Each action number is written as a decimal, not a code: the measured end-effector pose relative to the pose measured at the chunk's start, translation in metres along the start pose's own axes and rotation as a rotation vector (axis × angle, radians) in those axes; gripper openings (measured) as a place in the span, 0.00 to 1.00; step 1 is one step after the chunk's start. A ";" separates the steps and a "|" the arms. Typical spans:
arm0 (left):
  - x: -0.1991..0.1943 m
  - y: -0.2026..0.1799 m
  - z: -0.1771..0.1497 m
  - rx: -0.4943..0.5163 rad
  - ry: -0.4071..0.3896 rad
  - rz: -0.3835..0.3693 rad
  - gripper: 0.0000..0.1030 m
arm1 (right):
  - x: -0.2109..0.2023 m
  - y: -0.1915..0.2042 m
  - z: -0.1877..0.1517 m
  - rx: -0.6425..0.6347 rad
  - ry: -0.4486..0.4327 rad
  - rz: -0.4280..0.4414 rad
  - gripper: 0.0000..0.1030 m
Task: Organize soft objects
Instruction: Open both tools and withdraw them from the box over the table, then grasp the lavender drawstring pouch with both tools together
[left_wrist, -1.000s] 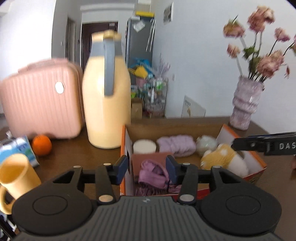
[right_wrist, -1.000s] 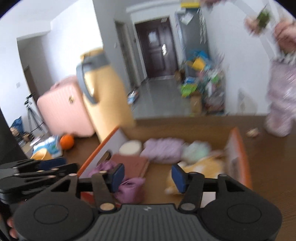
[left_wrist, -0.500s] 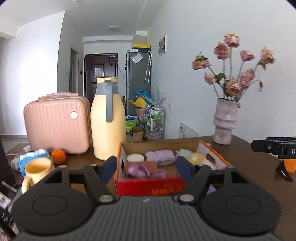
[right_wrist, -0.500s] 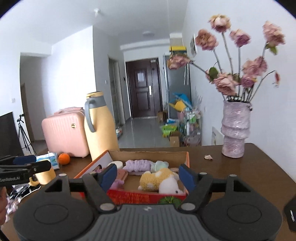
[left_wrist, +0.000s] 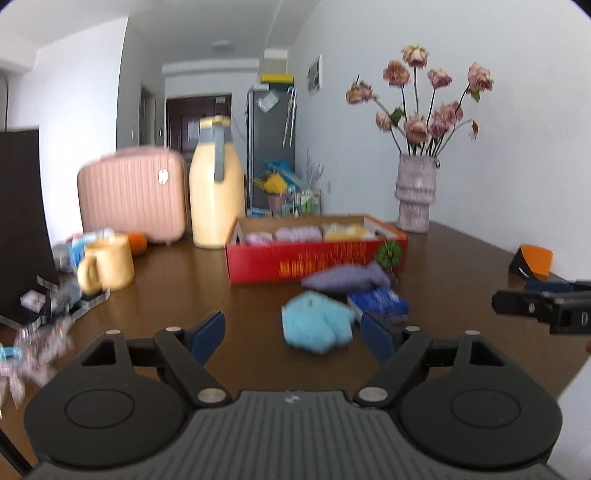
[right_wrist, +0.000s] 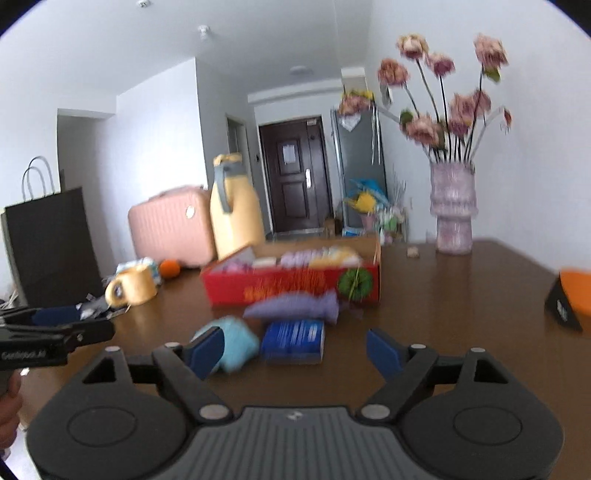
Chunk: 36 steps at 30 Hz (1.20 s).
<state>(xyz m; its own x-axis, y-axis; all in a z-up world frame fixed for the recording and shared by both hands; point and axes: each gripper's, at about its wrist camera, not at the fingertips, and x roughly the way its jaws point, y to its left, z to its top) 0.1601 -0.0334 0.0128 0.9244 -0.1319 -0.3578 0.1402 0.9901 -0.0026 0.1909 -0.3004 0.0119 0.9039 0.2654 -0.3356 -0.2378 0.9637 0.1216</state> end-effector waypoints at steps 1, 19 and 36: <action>0.001 0.000 -0.003 -0.007 0.012 -0.004 0.80 | -0.005 0.001 -0.009 0.006 0.016 0.006 0.81; 0.072 0.007 0.015 -0.086 0.103 -0.065 0.74 | 0.032 -0.011 -0.022 0.062 0.099 -0.025 0.81; 0.284 0.022 0.056 -0.339 0.342 -0.190 0.67 | 0.250 -0.074 0.039 0.211 0.256 0.018 0.54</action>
<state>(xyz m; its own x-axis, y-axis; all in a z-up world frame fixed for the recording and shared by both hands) 0.4455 -0.0519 -0.0363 0.7171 -0.3441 -0.6060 0.1195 0.9174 -0.3796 0.4482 -0.3068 -0.0449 0.7753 0.3073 -0.5518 -0.1498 0.9382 0.3121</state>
